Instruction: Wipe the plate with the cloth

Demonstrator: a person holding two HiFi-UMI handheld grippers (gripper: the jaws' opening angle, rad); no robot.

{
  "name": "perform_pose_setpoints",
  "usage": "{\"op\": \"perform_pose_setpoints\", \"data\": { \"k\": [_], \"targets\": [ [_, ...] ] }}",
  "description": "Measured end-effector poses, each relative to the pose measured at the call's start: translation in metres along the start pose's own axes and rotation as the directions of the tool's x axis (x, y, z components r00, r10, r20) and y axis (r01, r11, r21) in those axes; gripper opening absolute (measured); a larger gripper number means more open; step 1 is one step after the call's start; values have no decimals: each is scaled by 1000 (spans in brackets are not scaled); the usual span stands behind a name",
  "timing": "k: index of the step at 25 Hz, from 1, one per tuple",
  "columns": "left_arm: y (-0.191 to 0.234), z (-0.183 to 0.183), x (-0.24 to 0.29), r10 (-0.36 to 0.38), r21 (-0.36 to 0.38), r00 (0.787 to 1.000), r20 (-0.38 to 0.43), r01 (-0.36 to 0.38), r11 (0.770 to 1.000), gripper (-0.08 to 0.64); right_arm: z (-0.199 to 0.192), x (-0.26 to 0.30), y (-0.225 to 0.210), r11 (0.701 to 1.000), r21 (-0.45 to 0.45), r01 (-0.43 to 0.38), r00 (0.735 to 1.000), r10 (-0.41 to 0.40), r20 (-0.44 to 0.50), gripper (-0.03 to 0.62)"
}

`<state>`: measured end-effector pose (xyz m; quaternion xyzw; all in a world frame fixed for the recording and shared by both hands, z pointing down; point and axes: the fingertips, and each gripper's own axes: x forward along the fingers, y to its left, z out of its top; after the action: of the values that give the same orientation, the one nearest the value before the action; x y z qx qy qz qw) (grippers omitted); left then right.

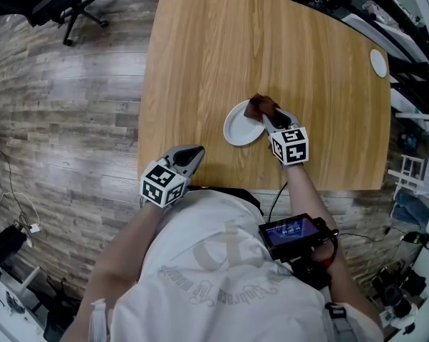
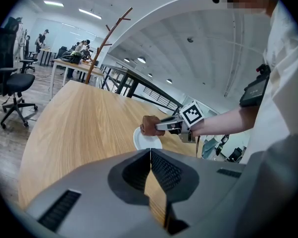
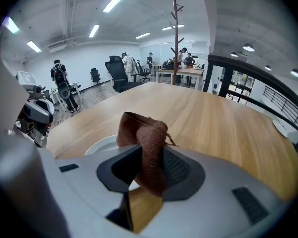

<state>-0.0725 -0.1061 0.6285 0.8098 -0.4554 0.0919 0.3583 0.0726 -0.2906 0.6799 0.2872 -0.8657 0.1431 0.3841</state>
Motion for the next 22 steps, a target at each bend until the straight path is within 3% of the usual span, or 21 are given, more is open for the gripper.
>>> {"op": "perform_pose_setpoints", "data": {
  "k": [4,13,22],
  "targets": [
    [5,0,-2,-5,-5,1000,-5,5,1000,14,14,10,8,1000,4,-24,1000,24,12,127],
    [8,5,-2,-24,1,1000,-6,24,1000,14,30,13,58,982,-51,-183,981,185,55,127],
    [9,15,-2,-33,28,999,6,33,999,12,29,-10,59,986,2,-165,981,164,102,127]
  ]
}}
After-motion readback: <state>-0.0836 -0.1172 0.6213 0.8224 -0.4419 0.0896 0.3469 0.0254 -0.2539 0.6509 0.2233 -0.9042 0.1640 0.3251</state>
